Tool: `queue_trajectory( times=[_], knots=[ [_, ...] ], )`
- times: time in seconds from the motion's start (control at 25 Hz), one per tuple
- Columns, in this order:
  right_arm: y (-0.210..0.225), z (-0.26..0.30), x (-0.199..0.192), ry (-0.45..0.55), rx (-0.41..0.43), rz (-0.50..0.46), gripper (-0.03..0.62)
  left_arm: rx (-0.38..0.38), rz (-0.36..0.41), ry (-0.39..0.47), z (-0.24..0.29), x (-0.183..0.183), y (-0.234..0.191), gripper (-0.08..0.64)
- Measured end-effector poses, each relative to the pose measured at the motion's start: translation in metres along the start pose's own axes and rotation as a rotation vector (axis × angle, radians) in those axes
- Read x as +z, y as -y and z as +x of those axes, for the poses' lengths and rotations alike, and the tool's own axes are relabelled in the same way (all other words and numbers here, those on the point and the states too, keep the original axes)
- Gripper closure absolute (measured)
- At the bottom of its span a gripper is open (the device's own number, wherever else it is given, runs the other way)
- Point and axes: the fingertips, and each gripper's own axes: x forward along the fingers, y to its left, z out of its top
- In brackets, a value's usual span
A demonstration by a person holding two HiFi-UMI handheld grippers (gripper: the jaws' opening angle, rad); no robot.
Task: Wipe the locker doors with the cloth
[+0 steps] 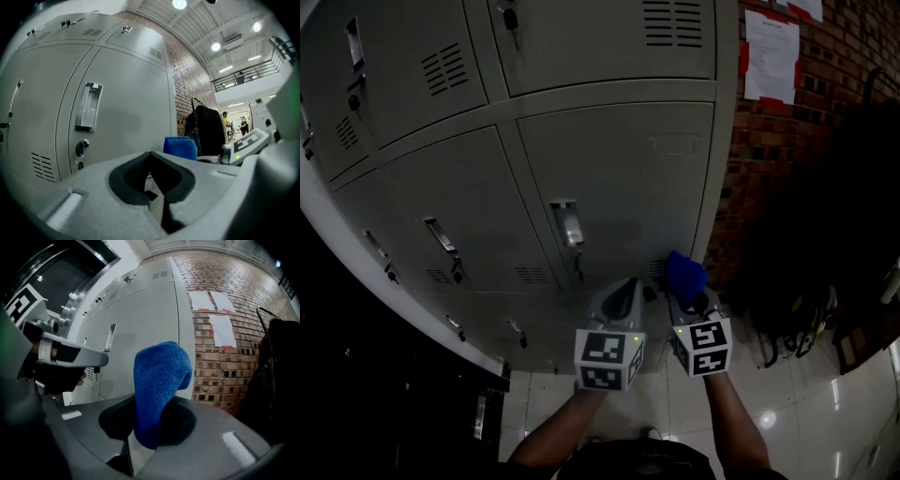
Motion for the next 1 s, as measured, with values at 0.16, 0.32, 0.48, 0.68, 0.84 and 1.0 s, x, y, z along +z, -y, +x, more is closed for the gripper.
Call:
queue_trajectory(
  times=[0.16, 0.32, 0.48, 0.68, 0.84, 1.0],
  knots=[
    [0.01, -0.005, -0.002, -0.006, -0.01, -0.002, 0.509, -0.006, -0.002, -0.001, 0.004, -0.001, 0.009, 0.557],
    [0.004, -0.011, 0.003, -0.001, 0.006, -0.006, 0.509, -0.001, -0.003, -0.003, 0.002, -0.002, 0.012, 0.557],
    [-0.019, -0.021, 0.015, 0.025, 0.05, 0.004, 0.509, 0.015, -0.005, -0.005, -0.008, -0.005, 0.009, 0.557],
    [-0.051, -0.032, 0.031, 0.047, 0.096, 0.017, 0.509, 0.037, 0.002, -0.015, -0.027, -0.01, 0.0, 0.557],
    [-0.078, -0.036, 0.043, 0.056, 0.133, 0.02, 0.509, 0.062, 0.002, -0.008, -0.046, -0.01, -0.011, 0.557],
    [-0.103, -0.035, 0.05, 0.057, 0.164, 0.042, 0.509, 0.085, 0.008, -0.005, -0.066, -0.01, -0.023, 0.557]
  ],
)
